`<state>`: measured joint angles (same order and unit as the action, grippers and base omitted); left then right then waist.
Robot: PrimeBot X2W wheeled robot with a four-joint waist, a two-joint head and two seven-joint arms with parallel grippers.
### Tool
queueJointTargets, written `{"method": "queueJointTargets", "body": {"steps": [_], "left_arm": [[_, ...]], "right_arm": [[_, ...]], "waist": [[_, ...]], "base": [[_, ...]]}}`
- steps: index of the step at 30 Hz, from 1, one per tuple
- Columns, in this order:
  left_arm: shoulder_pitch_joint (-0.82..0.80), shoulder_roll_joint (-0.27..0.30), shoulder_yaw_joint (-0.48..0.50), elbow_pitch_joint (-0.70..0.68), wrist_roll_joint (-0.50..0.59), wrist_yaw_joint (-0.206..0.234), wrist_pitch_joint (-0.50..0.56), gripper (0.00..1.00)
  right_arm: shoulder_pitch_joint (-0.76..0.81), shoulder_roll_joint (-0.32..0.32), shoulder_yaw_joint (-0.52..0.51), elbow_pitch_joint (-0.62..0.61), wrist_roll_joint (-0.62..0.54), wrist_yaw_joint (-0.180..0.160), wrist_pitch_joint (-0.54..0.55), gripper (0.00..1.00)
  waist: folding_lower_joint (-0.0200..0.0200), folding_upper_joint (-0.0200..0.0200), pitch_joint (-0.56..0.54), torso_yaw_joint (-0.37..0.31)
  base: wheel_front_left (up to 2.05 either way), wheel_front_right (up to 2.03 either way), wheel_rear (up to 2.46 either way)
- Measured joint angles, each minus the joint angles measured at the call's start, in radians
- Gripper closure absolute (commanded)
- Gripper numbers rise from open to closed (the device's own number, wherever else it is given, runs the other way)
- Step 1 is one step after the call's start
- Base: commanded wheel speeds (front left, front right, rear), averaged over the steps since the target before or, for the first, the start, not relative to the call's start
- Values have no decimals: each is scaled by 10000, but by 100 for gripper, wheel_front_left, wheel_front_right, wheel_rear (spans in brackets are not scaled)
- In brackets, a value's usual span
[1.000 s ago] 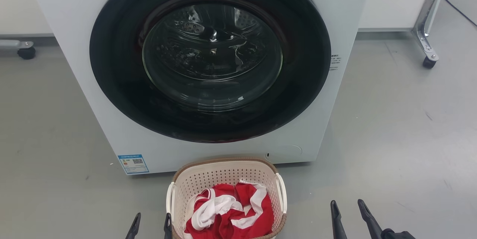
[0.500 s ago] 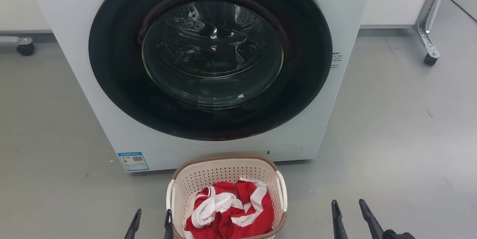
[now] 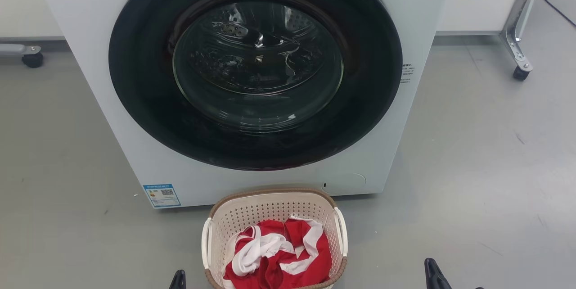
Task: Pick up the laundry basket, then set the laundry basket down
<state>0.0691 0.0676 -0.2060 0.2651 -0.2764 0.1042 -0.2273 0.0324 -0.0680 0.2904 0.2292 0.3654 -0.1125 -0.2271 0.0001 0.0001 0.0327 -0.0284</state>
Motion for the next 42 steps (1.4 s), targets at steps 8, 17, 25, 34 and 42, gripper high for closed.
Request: {"method": "queueJointTargets", "body": {"steps": [8,17,25,34,42], "left_arm": [[-53,-25,224,50,-1175,-176,324,100],[-227,-48,527,86,-2510,-384,681,100],[-303,-59,788,111,-3672,-537,1003,100],[-475,-84,1122,140,-5145,-872,1384,100],[-651,-102,1388,161,-6232,-1057,1670,100]], "right_arm": [[-33,21,-334,40,1062,184,330,100],[-126,44,-775,111,2314,426,694,100],[-240,65,-1152,165,3428,606,1009,100],[-426,100,-1622,263,4757,878,1390,100],[-460,127,-1994,330,5843,1057,1662,100]], "waist": [[0,0,-26,22],[0,0,-59,52],[0,0,-87,78],[0,0,-121,109],[0,0,-147,133]], "base": [[0,0,0],[0,0,0],[0,0,0],[0,0,0],[0,0,0]]}}
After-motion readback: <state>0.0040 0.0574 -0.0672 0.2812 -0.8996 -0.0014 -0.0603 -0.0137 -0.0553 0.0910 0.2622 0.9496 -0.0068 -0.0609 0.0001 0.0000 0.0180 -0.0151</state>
